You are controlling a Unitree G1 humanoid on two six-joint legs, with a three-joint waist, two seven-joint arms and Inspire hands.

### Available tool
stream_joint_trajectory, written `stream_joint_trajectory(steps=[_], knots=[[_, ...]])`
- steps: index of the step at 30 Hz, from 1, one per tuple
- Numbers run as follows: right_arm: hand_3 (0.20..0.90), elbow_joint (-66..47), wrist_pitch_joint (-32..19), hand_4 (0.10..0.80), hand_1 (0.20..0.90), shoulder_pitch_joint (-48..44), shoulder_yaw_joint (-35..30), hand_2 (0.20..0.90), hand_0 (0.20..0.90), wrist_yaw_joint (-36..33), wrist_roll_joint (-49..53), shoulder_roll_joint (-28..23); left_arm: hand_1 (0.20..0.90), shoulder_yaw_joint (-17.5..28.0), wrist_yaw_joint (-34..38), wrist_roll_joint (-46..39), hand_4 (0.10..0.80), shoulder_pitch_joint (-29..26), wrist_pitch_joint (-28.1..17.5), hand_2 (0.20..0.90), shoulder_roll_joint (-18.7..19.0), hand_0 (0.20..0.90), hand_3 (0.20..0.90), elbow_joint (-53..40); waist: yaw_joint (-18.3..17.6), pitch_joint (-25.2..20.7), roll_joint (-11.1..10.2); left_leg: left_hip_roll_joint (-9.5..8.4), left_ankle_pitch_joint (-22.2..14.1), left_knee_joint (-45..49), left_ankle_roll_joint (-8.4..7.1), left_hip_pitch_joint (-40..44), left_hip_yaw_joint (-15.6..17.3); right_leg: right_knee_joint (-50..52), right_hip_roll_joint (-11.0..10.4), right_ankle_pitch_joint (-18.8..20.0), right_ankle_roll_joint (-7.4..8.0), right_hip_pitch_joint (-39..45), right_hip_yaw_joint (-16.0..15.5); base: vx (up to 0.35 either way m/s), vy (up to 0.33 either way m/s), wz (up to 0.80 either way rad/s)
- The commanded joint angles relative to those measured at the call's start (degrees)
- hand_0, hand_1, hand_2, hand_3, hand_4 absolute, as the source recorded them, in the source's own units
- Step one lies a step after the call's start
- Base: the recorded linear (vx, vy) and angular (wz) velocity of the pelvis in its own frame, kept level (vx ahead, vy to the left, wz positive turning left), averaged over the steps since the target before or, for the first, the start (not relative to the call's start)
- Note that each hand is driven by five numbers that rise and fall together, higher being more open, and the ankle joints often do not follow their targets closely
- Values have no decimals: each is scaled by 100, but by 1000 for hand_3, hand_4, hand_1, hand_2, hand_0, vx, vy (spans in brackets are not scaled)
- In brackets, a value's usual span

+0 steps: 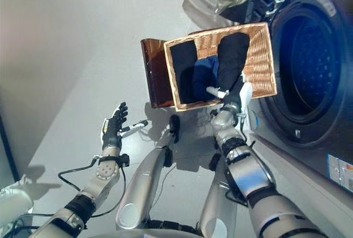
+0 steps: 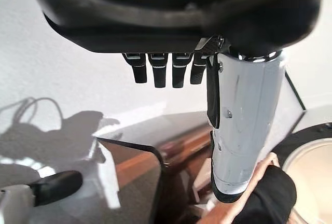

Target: Pick up the clothes and place them into the washing machine

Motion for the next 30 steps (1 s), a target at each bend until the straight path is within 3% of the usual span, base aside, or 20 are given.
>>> stream_joint_trajectory(steps=[1, 14, 29, 30], knots=[[900, -824, -358, 800, 900, 436, 145, 900, 900, -184, -387, 100, 900, 259, 260, 41, 800, 262, -476, 900, -5, 900, 900, -28, 73, -179, -83, 121, -174, -240, -634, 65, -216, -21, -107, -533, 226, 715, -63, 39, -36, -9], [900, -1494, -336, 800, 900, 1030, 149, 900, 900, -290, -856, 49, 900, 436, 232, -41, 800, 437, -577, 900, -155, 900, 900, 167, -36, -361, -192, 162, -207, -256, -630, 426, -224, -144, -81, -509, 222, 1078, -114, 10, -9, -2], [900, -579, -150, 800, 900, 287, -147, 900, 900, -353, -764, -222, 900, 687, -38, -81, 800, 524, -494, 900, -170, 900, 900, 456, 114, -593, -133, 143, -234, -216, -617, 478, -267, -107, -114, -505, 218, 1139, -137, -6, 1, 0], [900, -349, -150, 800, 900, 162, -191, 900, 900, -338, -682, -266, 900, 672, -68, -68, 800, 506, -481, 900, -163, 900, 900, 515, 132, -589, -121, 136, -82, -228, -576, 411, -241, -159, -121, -362, 171, 1106, -187, -87, 11, 6]])
